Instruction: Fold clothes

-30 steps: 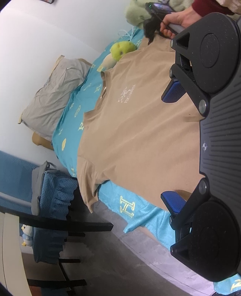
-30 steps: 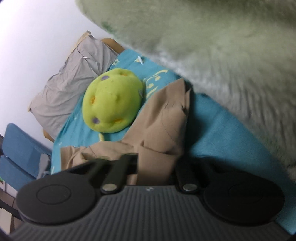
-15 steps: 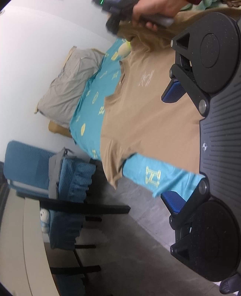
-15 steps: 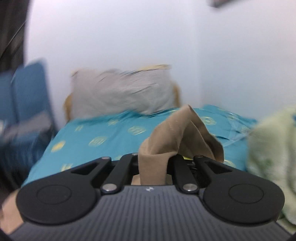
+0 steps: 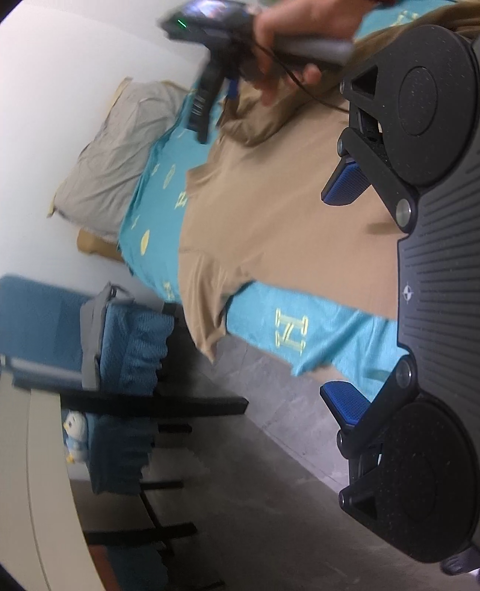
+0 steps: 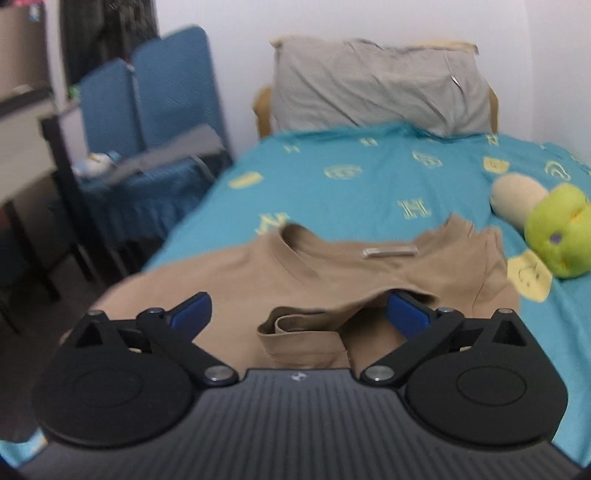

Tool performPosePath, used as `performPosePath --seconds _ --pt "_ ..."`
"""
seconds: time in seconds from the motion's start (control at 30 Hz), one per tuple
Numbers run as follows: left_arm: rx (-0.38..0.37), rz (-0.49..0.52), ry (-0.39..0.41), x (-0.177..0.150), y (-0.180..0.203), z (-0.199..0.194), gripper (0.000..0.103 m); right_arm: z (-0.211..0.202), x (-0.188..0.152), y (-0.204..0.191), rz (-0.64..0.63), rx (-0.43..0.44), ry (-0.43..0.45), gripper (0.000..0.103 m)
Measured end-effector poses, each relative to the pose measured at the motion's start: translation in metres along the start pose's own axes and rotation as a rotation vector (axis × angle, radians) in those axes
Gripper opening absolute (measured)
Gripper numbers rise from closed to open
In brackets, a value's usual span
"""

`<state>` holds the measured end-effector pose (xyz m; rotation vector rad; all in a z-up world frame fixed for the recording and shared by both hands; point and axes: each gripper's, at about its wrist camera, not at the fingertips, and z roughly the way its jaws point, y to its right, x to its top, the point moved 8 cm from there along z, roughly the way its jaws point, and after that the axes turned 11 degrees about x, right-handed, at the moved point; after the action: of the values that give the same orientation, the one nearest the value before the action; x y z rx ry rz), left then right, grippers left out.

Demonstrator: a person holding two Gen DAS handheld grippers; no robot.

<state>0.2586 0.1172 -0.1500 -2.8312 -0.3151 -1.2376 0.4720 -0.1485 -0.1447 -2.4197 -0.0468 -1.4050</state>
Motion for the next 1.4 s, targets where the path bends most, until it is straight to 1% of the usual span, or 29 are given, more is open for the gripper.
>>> performPosePath --seconds 0.07,0.13,0.23,0.3,0.43,0.5,0.57,0.67,0.77,0.97,1.0,1.07,1.17,1.23,1.33,1.4 --pt "-0.009 0.028 0.007 -0.002 0.009 -0.002 0.102 -0.033 0.01 -0.006 0.016 0.026 0.028 0.103" --pt "-0.028 0.035 0.016 -0.004 0.016 -0.008 0.102 -0.073 0.017 -0.013 0.03 0.043 0.058 0.103" --pt "-0.05 0.052 0.032 -0.008 0.026 -0.019 0.102 -0.137 0.021 -0.021 0.055 0.053 0.081 0.103" --pt "-0.067 0.061 0.04 -0.011 0.031 -0.029 0.102 -0.186 0.02 -0.019 0.093 0.044 0.085 0.103" --pt "-0.097 0.1 0.051 -0.021 0.044 -0.049 0.102 -0.283 0.002 -0.005 0.243 0.039 0.134 0.103" --pt "-0.125 0.123 0.044 -0.029 0.052 -0.059 0.102 -0.321 -0.011 0.004 0.286 0.021 0.179 0.103" --pt "-0.156 0.147 0.038 -0.037 0.061 -0.069 0.102 -0.348 -0.027 0.013 0.315 -0.019 0.208 0.103" --pt "-0.179 0.178 0.027 -0.047 0.077 -0.08 0.101 -0.361 -0.042 0.027 0.332 -0.09 0.218 0.103" --pt "-0.202 0.205 0.007 -0.056 0.101 -0.09 0.1 -0.364 -0.04 0.036 0.324 -0.136 0.253 0.103" --pt "-0.275 0.256 -0.055 -0.079 0.167 -0.107 0.096 -0.375 -0.042 0.056 0.307 -0.225 0.308 0.103" --pt "-0.287 0.245 -0.074 -0.083 0.179 -0.107 0.095 -0.379 -0.042 0.059 0.306 -0.235 0.32 0.103" --pt "-0.308 0.233 -0.105 -0.091 0.204 -0.106 0.088 -0.385 -0.041 0.065 0.314 -0.244 0.344 0.103" --pt "-0.343 0.25 -0.125 -0.104 0.242 -0.107 0.086 -0.389 -0.041 0.073 0.321 -0.253 0.362 0.103" --pt "-0.362 0.277 -0.134 -0.115 0.266 -0.106 0.084 -0.388 -0.042 0.078 0.316 -0.258 0.356 0.103" --pt "-0.366 0.32 -0.149 -0.133 0.296 -0.098 0.077 -0.385 -0.044 0.085 0.334 -0.259 0.353 0.103" --pt "-0.36 0.346 -0.17 -0.146 0.309 -0.089 0.072 -0.384 -0.047 0.092 0.355 -0.258 0.347 0.103"
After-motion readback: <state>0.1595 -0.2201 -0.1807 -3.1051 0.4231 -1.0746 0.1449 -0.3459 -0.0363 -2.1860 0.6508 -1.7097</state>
